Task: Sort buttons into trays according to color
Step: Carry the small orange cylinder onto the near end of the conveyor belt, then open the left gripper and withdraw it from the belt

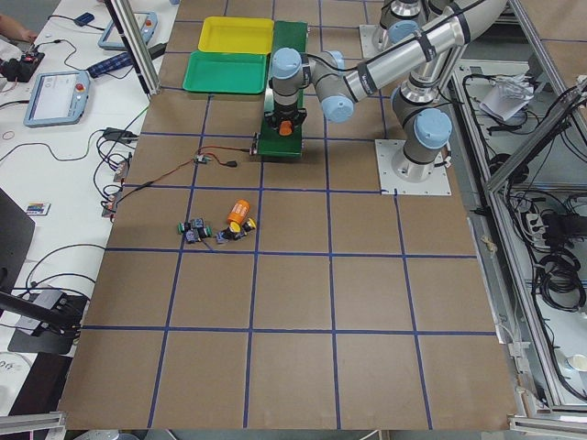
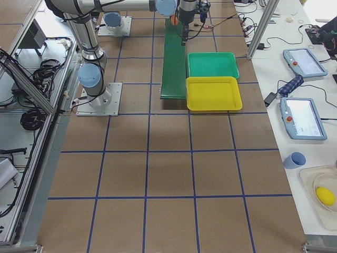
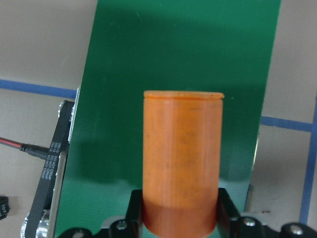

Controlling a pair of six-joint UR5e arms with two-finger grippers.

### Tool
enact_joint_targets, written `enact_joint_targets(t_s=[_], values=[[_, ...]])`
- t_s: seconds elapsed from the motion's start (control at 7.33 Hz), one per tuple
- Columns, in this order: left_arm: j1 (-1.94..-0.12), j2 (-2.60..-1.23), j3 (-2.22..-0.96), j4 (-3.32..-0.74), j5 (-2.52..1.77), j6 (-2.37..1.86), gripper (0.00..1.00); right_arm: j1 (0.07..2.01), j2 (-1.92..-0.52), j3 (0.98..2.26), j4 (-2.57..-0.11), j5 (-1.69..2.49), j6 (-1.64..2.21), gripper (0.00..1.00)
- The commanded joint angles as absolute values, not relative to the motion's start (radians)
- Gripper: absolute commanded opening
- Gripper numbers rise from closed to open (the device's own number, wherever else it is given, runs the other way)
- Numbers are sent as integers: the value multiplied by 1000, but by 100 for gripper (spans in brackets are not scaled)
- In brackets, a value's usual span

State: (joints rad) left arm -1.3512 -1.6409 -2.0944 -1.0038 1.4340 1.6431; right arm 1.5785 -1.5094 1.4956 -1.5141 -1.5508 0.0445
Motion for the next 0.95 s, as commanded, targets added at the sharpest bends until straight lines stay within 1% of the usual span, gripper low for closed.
enact_joint_targets(t_s=[0.0,0.14,0.27,0.41,0.68,0.82], values=[[-1358,-1660,-2111,-993,1389,1635,88,1578,-1509,1496,-1514,-1551,43,100],[-1356,-1652,-2117,-951,1350,1637,100,1578,-1509,1496,-1513,-1551,44,100],[-1356,-1617,-2111,-954,1354,1628,100,1578,-1509,1496,-1513,-1551,43,100],[-1315,-1608,-2085,-991,1344,1612,100,1578,-1509,1496,-1514,-1551,44,100],[-1189,-1699,-1940,-1038,1409,1640,100,1580,-1509,1496,-1513,-1551,44,100],[-1183,-1748,-1854,-1037,1486,1696,100,1580,-1509,1496,-1511,-1551,43,100]])
